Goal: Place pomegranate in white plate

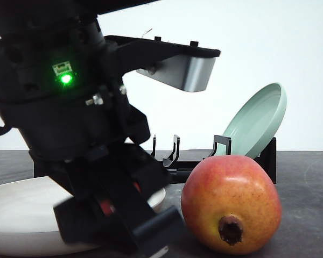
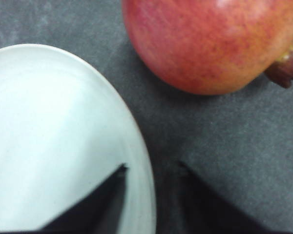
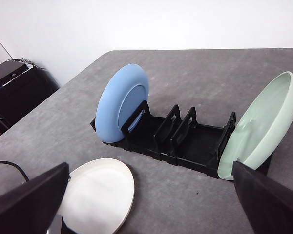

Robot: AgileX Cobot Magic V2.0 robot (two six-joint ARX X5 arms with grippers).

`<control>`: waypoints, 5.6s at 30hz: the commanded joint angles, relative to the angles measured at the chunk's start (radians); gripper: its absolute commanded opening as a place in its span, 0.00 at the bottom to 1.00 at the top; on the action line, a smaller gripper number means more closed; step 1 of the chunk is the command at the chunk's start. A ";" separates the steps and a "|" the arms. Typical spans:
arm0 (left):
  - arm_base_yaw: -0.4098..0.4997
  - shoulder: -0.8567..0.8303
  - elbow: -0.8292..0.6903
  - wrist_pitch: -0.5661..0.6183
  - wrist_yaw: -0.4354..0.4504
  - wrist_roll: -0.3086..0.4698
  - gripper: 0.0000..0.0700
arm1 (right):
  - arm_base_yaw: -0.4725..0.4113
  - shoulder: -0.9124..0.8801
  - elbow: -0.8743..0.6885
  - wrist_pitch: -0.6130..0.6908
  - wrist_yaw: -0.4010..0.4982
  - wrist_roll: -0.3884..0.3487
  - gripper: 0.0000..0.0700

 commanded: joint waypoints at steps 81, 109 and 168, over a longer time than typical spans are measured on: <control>-0.015 -1.170 0.014 -0.378 0.269 -0.343 0.85 | 0.852 0.960 0.169 -0.160 0.546 0.258 0.82; -0.015 -1.170 0.162 -0.642 0.128 -0.326 0.84 | 0.968 1.514 0.844 -0.303 0.543 0.058 0.75; -0.015 -1.105 0.163 -0.557 0.002 -0.324 0.84 | 0.890 0.648 0.514 -0.518 0.715 0.004 1.00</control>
